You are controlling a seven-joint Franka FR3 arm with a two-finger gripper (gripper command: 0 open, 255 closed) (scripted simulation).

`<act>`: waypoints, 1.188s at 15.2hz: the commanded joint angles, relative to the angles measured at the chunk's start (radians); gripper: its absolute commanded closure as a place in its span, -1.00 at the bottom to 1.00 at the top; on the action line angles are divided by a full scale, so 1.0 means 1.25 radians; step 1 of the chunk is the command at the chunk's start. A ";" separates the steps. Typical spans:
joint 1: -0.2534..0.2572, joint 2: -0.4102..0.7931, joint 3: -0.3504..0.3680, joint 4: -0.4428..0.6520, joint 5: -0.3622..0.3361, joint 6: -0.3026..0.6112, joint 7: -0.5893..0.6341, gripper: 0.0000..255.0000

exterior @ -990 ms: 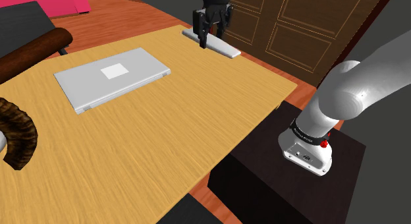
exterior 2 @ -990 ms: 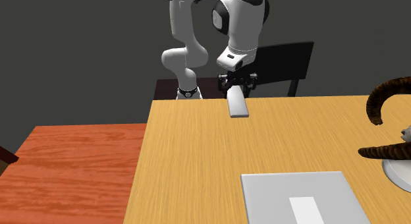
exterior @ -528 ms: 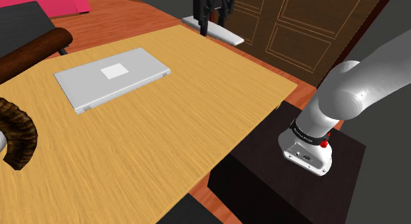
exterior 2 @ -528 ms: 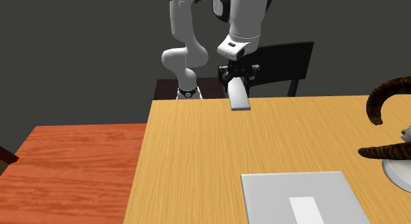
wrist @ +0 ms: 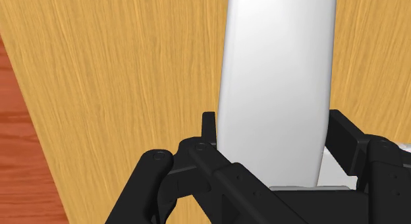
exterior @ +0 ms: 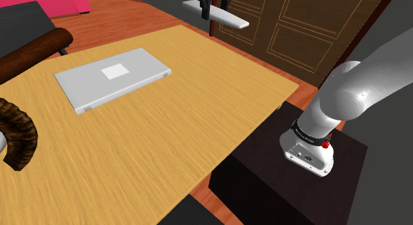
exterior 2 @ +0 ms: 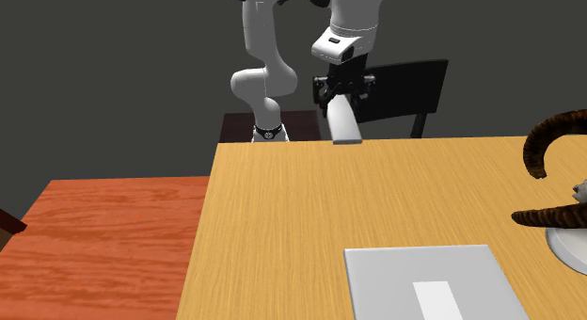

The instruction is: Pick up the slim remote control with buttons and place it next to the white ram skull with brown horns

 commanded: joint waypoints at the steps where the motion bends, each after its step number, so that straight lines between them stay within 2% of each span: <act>1: -0.001 0.005 -0.001 0.023 -0.002 -0.019 0.001 1.00; 5: -0.003 0.018 -0.001 0.078 -0.006 -0.060 0.005 1.00; 12: 0.035 0.065 0.108 0.135 0.012 -0.059 0.154 1.00; 18: 0.066 0.148 0.212 0.221 -0.004 -0.058 0.295 1.00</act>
